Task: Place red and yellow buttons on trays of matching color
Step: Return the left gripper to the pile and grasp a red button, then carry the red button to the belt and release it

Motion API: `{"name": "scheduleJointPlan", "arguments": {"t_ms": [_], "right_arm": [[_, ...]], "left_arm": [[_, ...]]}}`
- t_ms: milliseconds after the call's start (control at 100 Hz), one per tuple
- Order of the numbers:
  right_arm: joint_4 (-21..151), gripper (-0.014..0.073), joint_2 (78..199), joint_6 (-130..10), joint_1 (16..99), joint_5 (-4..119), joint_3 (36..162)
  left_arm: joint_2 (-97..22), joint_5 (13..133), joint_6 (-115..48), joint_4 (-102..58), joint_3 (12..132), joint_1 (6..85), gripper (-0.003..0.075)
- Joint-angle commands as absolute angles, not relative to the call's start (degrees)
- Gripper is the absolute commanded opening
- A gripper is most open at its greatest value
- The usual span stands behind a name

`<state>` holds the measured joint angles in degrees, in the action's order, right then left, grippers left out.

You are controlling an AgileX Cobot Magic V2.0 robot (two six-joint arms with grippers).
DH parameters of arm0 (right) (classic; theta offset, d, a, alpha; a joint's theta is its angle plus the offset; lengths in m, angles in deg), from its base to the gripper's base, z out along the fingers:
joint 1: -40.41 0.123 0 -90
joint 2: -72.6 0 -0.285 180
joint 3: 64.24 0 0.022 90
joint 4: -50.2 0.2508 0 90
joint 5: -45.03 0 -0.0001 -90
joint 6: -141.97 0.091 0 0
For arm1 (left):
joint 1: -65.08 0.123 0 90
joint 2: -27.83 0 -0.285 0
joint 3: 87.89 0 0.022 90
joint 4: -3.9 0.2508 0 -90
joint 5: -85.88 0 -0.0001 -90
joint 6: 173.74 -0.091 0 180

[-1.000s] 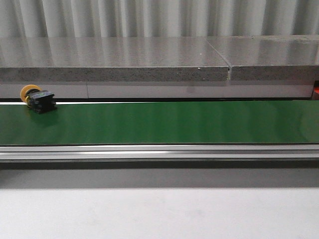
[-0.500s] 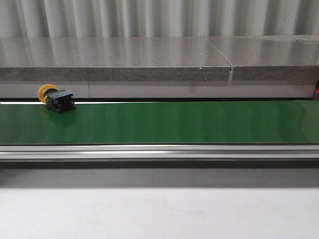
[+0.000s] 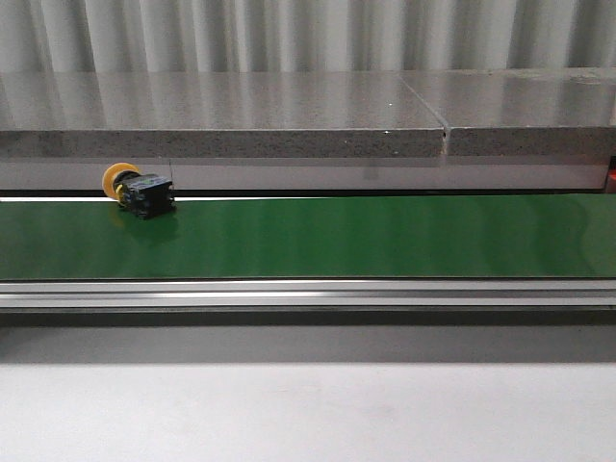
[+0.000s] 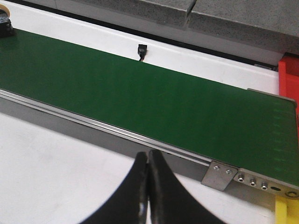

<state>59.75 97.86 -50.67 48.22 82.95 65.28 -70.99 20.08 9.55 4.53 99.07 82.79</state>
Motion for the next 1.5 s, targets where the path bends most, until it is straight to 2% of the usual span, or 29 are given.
{"name": "scheduleJointPlan", "arguments": {"t_ms": [0, 260, 850, 900, 970, 1090, 1160, 1410, 1460, 1490], "right_arm": [[60.01, -0.0066, 98.35, -51.23, 48.38, 79.14, 66.55], [60.01, -0.0066, 98.35, -51.23, 48.38, 79.14, 66.55], [60.01, -0.0066, 98.35, -51.23, 48.38, 79.14, 66.55], [60.01, -0.0066, 98.35, -51.23, 48.38, 79.14, 66.55], [60.01, -0.0066, 98.35, -51.23, 48.38, 79.14, 66.55], [60.01, -0.0066, 98.35, -51.23, 48.38, 79.14, 66.55], [60.01, -0.0066, 98.35, -51.23, 48.38, 79.14, 66.55], [60.01, -0.0066, 98.35, -51.23, 48.38, 78.45, 66.55], [60.01, -0.0066, 98.35, -51.23, 48.38, 77.82, 66.55], [60.01, -0.0066, 98.35, -51.23, 48.38, 77.04, 66.55]], "left_arm": [[-68.1, 20.23, 9.43, 3.9, 99.66, 80.73, 0.0207], [-68.21, 21.47, 9.43, 1.26, 95.98, 77.37, 0.0207], [-72.11, 23.19, 8.81, -2.34, 93.59, 77.37, 0.021], [-72.57, 23.36, 8.11, -2.54, 93.59, 77.37, 0.0224], [-72.67, 23.73, 8.06, -2.96, 93.59, 77.37, 0.0291], [-72.67, 24.61, 7.93, -3.86, 93.59, 77.37, 0.0499], [-72.67, 25.28, 6.26, -5.48, 93.59, 77.37, 0.0561], [-67.53, 27.17, 0.22, -10.55, 93.59, 75.91, 0.0561], [-65.58, 28.04, -1.75, -10.55, 93.59, 74.69, 0.0535], [-64.35, 28.58, -2.76, -10.55, 93.33, 73.54, 0.0491]]}}
